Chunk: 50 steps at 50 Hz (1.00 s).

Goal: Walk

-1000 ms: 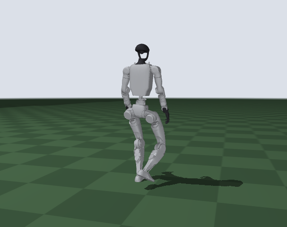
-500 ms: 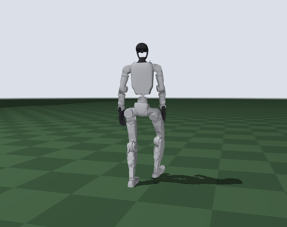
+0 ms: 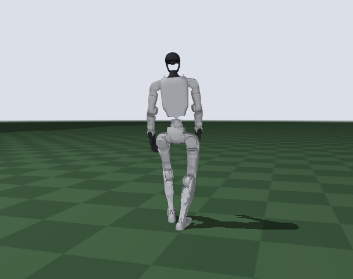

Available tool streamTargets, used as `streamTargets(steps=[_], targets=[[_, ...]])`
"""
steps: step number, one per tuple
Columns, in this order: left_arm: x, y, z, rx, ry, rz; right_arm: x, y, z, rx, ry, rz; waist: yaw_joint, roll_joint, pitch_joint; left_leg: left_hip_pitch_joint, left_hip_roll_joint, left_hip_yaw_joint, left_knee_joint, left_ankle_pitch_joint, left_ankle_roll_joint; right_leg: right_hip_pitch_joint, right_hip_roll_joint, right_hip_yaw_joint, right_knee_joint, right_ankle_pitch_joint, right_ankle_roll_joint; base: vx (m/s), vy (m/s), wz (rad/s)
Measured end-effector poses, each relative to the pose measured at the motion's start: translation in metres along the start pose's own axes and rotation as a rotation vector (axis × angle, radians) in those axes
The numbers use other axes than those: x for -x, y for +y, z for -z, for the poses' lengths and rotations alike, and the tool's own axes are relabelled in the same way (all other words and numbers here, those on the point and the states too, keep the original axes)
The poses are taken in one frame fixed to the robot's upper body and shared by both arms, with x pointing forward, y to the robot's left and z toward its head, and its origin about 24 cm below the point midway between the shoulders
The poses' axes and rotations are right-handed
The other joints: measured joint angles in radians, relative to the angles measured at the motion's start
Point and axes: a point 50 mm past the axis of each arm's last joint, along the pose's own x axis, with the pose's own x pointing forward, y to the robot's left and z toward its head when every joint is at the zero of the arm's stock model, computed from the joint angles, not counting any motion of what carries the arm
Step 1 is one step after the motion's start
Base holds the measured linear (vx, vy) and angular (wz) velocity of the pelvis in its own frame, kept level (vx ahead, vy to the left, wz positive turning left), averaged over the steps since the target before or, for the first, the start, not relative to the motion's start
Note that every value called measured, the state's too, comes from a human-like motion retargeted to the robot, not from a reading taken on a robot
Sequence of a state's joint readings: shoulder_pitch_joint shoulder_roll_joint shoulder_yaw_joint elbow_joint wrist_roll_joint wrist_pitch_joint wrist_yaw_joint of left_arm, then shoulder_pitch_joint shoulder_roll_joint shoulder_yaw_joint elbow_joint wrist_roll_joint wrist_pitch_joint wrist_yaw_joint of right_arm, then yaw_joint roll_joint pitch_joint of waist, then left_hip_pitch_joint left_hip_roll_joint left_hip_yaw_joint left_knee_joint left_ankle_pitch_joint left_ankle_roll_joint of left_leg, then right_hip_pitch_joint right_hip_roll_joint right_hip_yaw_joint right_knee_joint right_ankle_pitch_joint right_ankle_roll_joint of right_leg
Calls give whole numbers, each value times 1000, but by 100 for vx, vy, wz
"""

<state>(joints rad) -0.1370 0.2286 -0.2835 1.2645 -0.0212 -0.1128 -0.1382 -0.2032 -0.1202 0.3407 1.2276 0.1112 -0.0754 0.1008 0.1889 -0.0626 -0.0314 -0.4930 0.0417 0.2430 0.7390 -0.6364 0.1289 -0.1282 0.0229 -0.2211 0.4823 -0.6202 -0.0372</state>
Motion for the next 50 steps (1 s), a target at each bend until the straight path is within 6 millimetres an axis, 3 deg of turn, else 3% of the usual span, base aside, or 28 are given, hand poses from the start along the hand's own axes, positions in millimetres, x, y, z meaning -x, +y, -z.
streamTargets(steps=[2,5,10,15,20,23,29,33,38,45,50], targets=[[0,0,5,9,21,-2,-2,6,-15,7,-56,-11,-18,-29,-14,8,-55,37,-130,44,4,-1,-31,20,30,-28,9,35,-2,-45],[2,-4,13,15,48,5,-4,15,-28,18,-111,-33,-35,-30,-26,-22,-59,77,-151,42,9,4,-44,35,101,-66,18,34,-1,-47],[4,-4,21,47,66,4,-4,24,-35,44,-141,-72,-44,-49,-49,-42,-57,147,-172,39,42,25,-80,57,165,-116,36,43,3,-53],[8,-3,36,131,93,-3,-2,21,-8,16,-50,-63,-26,-80,-83,-31,-62,170,-68,62,96,53,-134,66,248,-66,86,53,11,-42],[13,-6,49,172,110,14,8,7,31,-73,54,-8,-28,-114,-90,64,-147,139,-52,31,133,17,-242,86,543,214,192,50,15,21],[13,-2,45,148,91,12,12,-3,41,-117,71,37,-39,-106,-82,124,-181,103,-56,4,133,-51,-303,77,733,246,168,45,11,51],[6,13,11,102,-4,-41,18,-24,46,-159,70,138,-57,-62,-47,270,-254,-13,-148,-3,133,-172,-354,58,768,21,50,42,10,72],[2,15,-14,75,-73,-62,21,-29,55,-146,103,163,-64,-32,-20,371,-277,-110,-212,2,119,-231,-303,85,636,-94,5,38,4,103],[-1,4,-25,10,-109,-34,25,-26,71,-132,161,148,-78,-9,-5,445,-286,-247,-254,-1,93,-312,-165,223,478,-93,24,35,2,136],[0,-9,-6,-94,-51,31,28,-11,84,-124,198,68,-82,1,-21,445,-283,-462,-197,-40,71,-348,111,624,237,22,113,29,-1,166],[5,-2,13,-103,1,24,28,-4,83,-107,177,19,-62,-2,-33,420,-272,-555,-76,-99,49,-306,180,693,257,54,128,26,-11,178]])
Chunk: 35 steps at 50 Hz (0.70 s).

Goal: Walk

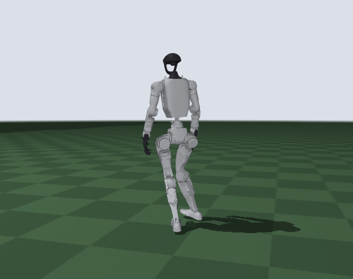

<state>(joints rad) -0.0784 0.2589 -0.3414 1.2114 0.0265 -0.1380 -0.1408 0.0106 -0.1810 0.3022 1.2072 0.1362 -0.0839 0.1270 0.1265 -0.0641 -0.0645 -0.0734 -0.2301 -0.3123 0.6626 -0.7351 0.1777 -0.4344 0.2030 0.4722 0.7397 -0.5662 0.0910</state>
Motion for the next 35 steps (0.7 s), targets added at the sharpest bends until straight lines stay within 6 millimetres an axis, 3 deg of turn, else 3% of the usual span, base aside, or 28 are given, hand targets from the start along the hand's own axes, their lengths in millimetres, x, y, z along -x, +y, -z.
streamTargets(steps=[3,5,7,11,14,19,23,27,31,35], targets=[[2,6,1,23,-13,-25,1,-1,-2,27,-16,-15,24,16,11,-34,28,-14,113,9,-48,25,-11,-89,14,-18,-27,21,-16,182],[1,11,-10,34,-59,-44,1,-8,-9,43,-35,-7,33,45,28,-88,77,8,221,47,-101,58,-23,-172,-22,-16,-50,16,-16,211],[0,11,-21,29,-108,-52,3,-17,-11,54,-40,18,41,53,48,-162,156,134,335,76,-118,74,-53,-249,-4,-42,-63,12,-15,235],[-3,12,-56,-7,-227,-64,7,-50,-26,59,-61,125,45,57,70,-326,340,422,457,42,-72,113,-142,-423,-57,-58,-65,10,-11,261],[-3,11,-79,-36,-296,-75,11,-76,-42,58,-83,217,53,50,82,-386,424,633,388,7,-45,158,-214,-565,-130,-53,-51,10,-5,246],[-3,11,-87,-65,-328,-85,13,-91,-76,55,-166,299,63,38,86,-414,525,979,169,4,-48,225,-286,-810,-204,-51,-21,8,3,198],[-3,11,-74,-60,-281,-90,11,-82,-117,75,-279,292,66,22,72,-408,570,1220,18,43,-47,261,-299,-972,-245,-42,-4,12,10,140],[-3,10,-49,-19,-194,-93,8,-58,-157,108,-403,227,74,1,47,-402,622,1376,2,72,-29,272,-302,-1078,-224,-60,2,20,12,90],[-1,14,-25,47,-107,-109,8,-26,-186,138,-503,130,87,-37,27,-394,637,1424,16,106,-9,289,-318,-1160,-189,-65,-4,29,13,58],[1,24,-13,107,-61,-135,7,-3,-192,156,-535,43,95,-77,25,-397,602,1350,36,110,16,300,-378,-1199,-46,-11,-16,35,14,74]])
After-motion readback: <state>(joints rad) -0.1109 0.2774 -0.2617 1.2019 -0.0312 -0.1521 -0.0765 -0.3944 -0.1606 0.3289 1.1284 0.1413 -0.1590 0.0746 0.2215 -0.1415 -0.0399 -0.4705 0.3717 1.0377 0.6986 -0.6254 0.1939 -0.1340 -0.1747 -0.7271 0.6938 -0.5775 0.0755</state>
